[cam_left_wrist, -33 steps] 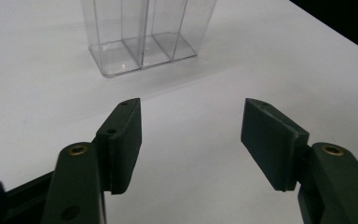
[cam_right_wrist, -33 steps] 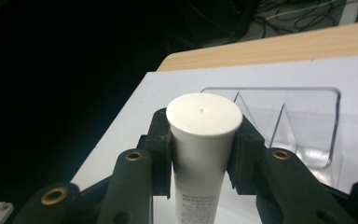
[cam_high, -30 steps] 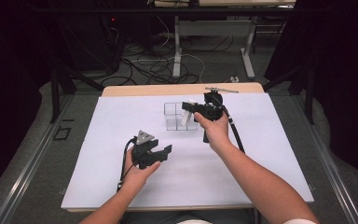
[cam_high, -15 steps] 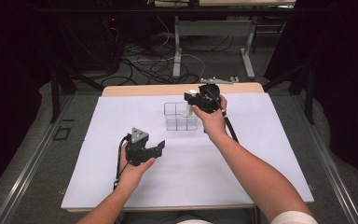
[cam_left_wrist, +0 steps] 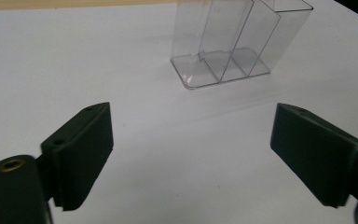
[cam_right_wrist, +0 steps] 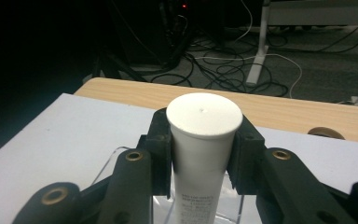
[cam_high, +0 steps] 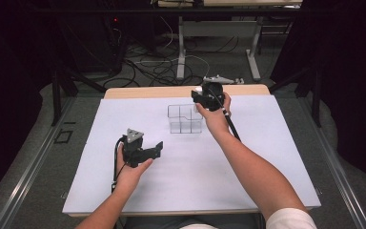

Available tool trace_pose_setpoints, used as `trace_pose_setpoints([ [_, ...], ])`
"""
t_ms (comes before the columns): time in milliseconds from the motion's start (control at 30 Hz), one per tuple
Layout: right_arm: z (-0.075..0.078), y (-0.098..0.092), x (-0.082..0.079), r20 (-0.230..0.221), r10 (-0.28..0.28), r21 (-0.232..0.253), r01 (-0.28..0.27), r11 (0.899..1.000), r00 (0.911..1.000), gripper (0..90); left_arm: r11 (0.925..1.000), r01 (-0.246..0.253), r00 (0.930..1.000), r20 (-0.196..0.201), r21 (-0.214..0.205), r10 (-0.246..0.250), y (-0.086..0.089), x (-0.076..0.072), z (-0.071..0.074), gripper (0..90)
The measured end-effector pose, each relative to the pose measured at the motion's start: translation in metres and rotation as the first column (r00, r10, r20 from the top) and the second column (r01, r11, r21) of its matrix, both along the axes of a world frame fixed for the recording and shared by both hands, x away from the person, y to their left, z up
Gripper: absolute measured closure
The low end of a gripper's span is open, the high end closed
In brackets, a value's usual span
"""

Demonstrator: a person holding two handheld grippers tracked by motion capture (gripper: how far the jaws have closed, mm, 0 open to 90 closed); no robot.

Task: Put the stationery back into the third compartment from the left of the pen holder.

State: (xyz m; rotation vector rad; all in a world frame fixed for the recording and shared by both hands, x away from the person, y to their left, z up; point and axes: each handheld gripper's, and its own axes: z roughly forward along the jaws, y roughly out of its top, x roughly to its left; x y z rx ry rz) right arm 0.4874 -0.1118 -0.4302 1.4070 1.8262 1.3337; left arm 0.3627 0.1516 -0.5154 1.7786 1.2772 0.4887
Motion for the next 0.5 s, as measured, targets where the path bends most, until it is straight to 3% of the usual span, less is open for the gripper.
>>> trace_pose_setpoints([
  [267, -0.012, 0.005, 0.003, 0.008, -0.012, -0.047, 0.012, 0.999, 0.9999, 66.2, 0.9993, -0.014, 0.9999, -0.007, -0.034, 0.014, 0.008, 0.004, 0.000, 0.4],
  [500, -0.018, 0.011, 0.003, 0.026, -0.002, -0.077, 0.004, 0.997, 0.9997, 66.2, 0.9977, -0.047, 0.9987, -0.024, -0.049, 0.046, 0.014, 0.006, -0.003, 0.4],
])
